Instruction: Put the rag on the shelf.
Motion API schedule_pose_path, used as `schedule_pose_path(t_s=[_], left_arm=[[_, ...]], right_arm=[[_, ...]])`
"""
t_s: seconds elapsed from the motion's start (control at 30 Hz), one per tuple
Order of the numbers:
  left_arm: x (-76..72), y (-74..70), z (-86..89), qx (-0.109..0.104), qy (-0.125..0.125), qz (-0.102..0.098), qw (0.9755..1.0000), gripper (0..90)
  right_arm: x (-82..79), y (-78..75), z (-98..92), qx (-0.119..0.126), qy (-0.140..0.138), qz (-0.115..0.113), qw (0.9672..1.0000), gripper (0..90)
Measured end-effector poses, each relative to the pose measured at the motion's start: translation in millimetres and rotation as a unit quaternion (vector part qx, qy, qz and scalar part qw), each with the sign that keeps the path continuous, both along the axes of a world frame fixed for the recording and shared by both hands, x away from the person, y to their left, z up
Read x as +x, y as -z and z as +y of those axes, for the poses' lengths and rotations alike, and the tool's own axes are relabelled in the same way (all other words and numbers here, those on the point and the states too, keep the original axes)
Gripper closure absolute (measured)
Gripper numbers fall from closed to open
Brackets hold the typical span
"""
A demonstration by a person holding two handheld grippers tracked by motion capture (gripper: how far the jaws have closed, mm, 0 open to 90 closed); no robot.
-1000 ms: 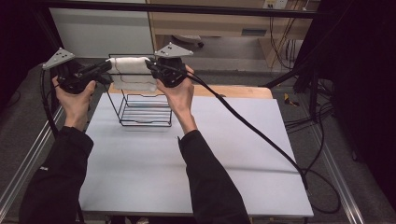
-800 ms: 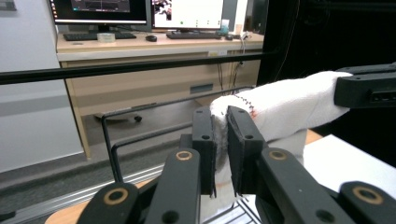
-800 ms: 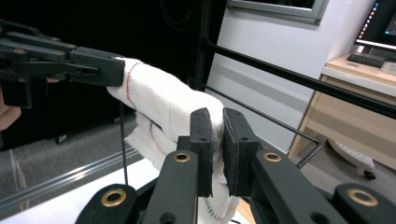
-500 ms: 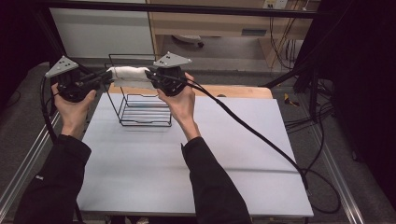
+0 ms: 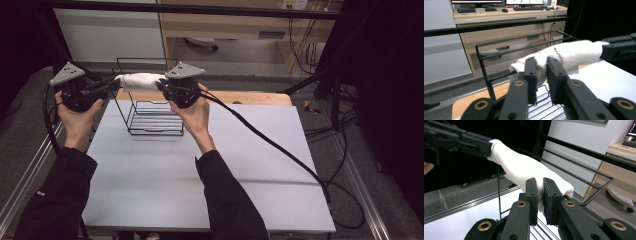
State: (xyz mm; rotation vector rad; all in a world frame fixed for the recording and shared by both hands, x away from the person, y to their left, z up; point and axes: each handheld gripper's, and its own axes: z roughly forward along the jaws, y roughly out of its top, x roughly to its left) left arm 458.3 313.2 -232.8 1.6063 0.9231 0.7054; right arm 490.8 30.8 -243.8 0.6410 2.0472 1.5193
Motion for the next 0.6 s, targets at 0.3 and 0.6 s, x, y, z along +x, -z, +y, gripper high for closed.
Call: schedule_pose_path(t_s=[0.3, 0.6], left_arm=[[5.0, -27.5, -4.7, -0.001, -0.011, 0.007, 0.9999, 83.6], [13.9, -12.2, -17.8, 0.022, 0.008, 0.047, 0.9986, 89.8]], right_arm=[[0.1, 3.8, -0.2, -0.001, -0.002, 0.001, 1.0, 83.2], [-0.3, 5.4, -1.3, -0.003, -0.005, 0.0, 1.0, 82.9]])
